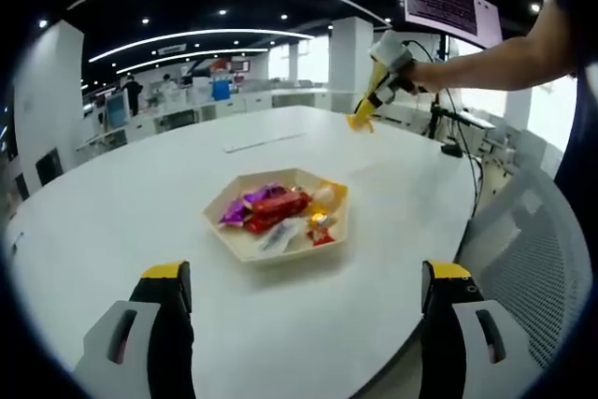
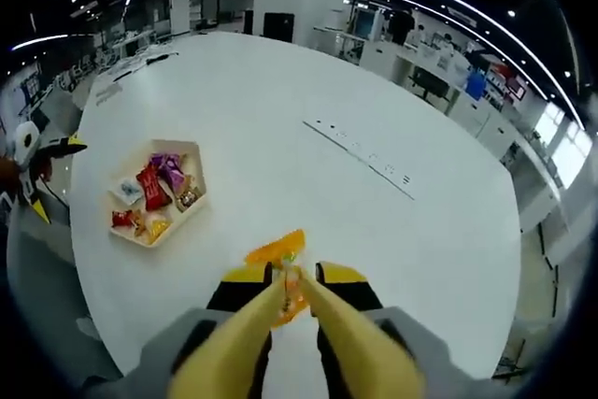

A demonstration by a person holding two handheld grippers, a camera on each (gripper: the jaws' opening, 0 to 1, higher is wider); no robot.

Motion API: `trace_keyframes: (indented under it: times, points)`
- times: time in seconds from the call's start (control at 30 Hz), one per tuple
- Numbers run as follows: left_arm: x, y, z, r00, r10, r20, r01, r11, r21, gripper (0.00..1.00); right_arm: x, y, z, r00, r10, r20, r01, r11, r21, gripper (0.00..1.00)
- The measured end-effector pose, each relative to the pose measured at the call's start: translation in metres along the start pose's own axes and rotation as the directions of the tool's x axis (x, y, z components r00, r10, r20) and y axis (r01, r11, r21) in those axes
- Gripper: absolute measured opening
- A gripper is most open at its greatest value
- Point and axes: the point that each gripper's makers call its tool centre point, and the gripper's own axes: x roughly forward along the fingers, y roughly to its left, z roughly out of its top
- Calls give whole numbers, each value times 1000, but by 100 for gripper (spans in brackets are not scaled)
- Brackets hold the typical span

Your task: Place the target food into the container with the food tongs after gripping and lifting it, then release it inside without dropping or visibly crushing the food.

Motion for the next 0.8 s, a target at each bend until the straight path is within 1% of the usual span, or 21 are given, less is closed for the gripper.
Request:
trace_keyframes:
  times: [0.33,0.57,0.63,0.67,0.73,0.8]
  points:
    - [0,0,-1,1000,-1,-2,1,1000,7,99,13,31,33,998,44,33,-43,999,-28,17]
    - [0,1,0,1000,4,2,-4,1000,8,99,22,54,50,996,80,40,-78,996,-49,18]
    - [0,1,0,1000,5,2,-5,1000,8,99,25,64,54,994,102,35,-100,994,-50,18]
    - [0,2,0,1000,6,2,-6,1000,8,99,26,70,59,993,108,43,-105,993,-62,18]
    - [0,2,1,1000,7,6,-7,1000,7,99,27,82,65,992,122,35,-119,990,-81,18]
    - [0,2,0,1000,5,3,-5,1000,7,99,28,91,72,990,136,42,-132,987,-93,18]
